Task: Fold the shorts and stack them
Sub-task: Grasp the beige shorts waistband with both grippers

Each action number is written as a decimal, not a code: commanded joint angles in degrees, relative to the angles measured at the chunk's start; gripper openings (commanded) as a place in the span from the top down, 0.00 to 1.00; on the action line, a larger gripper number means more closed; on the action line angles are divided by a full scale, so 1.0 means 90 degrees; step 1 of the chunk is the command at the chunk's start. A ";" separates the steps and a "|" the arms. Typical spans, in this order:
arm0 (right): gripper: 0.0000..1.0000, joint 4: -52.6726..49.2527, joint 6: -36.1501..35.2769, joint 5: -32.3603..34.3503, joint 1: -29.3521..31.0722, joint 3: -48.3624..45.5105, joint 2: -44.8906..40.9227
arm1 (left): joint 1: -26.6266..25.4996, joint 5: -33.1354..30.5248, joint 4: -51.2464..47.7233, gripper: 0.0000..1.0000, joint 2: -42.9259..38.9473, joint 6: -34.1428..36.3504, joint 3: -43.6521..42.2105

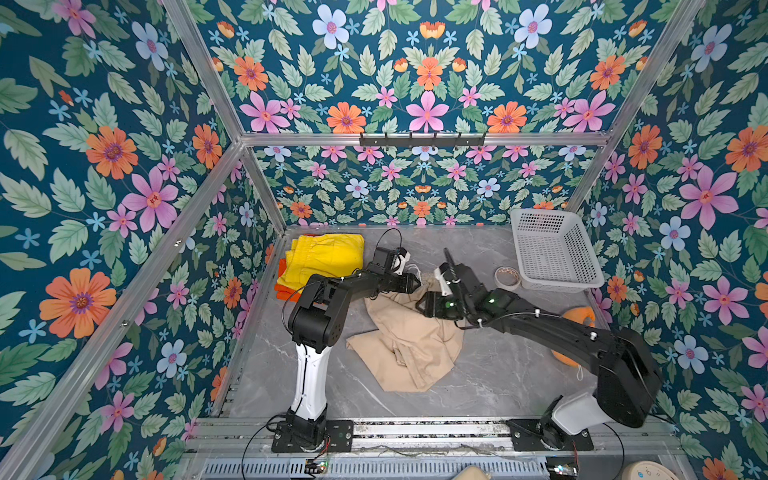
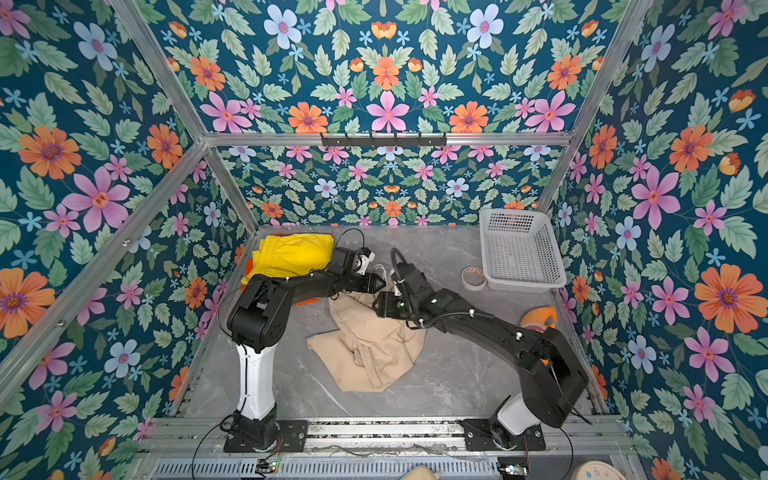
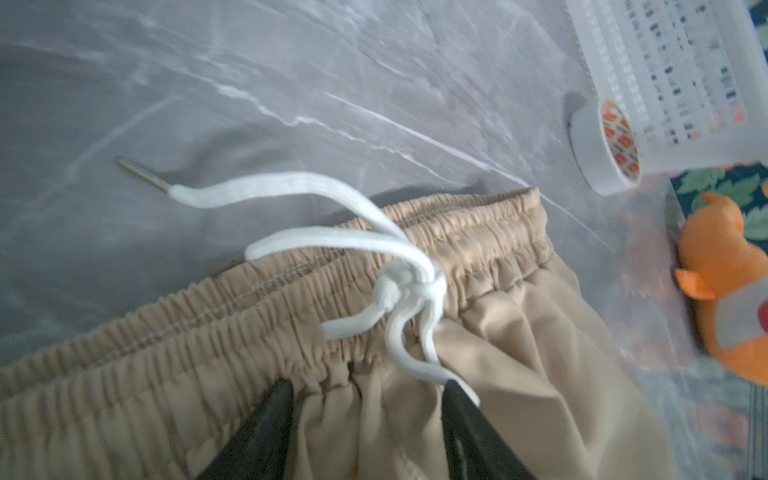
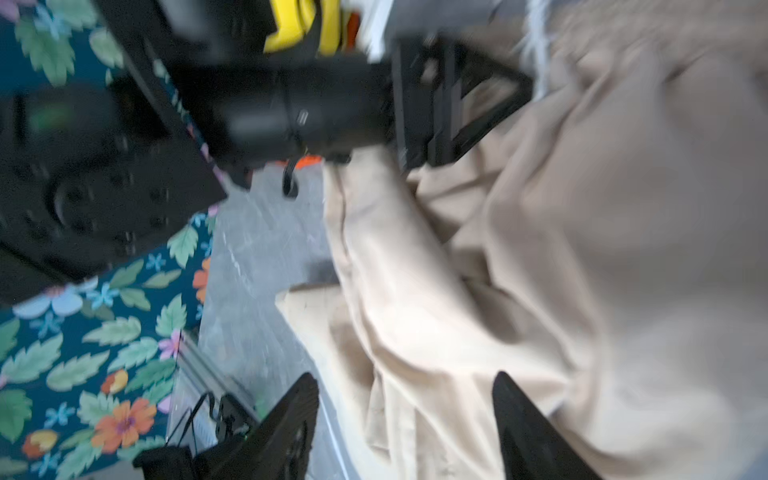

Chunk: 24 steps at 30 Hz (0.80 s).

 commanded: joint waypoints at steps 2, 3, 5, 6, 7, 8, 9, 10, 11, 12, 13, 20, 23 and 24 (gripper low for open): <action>0.31 -0.0271 -0.0210 -0.0619 -0.1024 -0.0529 -0.0427 | -0.0227 0.0564 -0.0990 0.41 0.0051 0.1129 -0.0144; 0.32 -0.0292 -0.0251 -0.0781 -0.1292 -0.0601 -0.0418 | -0.0278 0.0649 -0.1045 0.41 0.0060 0.1305 -0.0150; 0.31 -0.0336 -0.0462 -0.1110 -0.1775 -0.0687 -0.0256 | -0.0427 0.0692 -0.1170 0.41 0.0040 0.1715 -0.0148; 0.31 -0.0388 -0.0543 -0.1188 -0.1946 -0.0691 -0.0146 | -0.0477 0.0731 -0.1228 0.41 0.0033 0.1878 -0.0137; 0.31 -0.0435 -0.0677 -0.1296 -0.2120 -0.0696 0.0003 | -0.0513 0.0751 -0.1283 0.41 0.0037 0.1980 -0.0115; 0.30 -0.0499 -0.0797 -0.1309 -0.2259 -0.0699 0.0158 | -0.0528 0.0770 -0.1299 0.41 0.0043 0.2016 -0.0096; 0.30 -0.0521 -0.0868 -0.1300 -0.2356 -0.0724 0.0279 | -0.0537 0.0798 -0.1276 0.41 0.0033 0.2030 -0.0096; 0.30 -0.0542 -0.0943 -0.1348 -0.2483 -0.0759 0.0424 | -0.0539 0.0856 -0.1249 0.41 0.0016 0.2044 -0.0100; 0.30 -0.0484 -0.0960 -0.1446 -0.2623 -0.0806 0.0557 | -0.0539 0.0861 -0.1221 0.41 0.0005 0.2036 -0.0114; 0.29 -0.0359 -0.0961 -0.1632 -0.2732 -0.0880 0.0660 | -0.0549 0.0847 -0.1197 0.41 -0.0019 0.2056 -0.0127; 0.30 -0.0192 -0.0944 -0.1841 -0.2852 -0.0936 0.0769 | -0.0559 0.0850 -0.1174 0.41 -0.0043 0.2075 -0.0149; 0.32 0.0210 -0.0860 -0.2150 -0.3068 -0.0932 0.1361 | -0.0573 0.0872 -0.1061 0.41 -0.0114 0.2190 -0.0215; 0.37 0.0530 -0.0775 -0.2426 -0.3114 -0.0884 0.1766 | -0.0598 0.0874 -0.1045 0.41 -0.0095 0.2192 -0.0218; 0.40 0.0623 -0.0745 -0.2506 -0.3111 -0.0883 0.1831 | -0.0607 0.0863 -0.1044 0.41 -0.0104 0.2206 -0.0213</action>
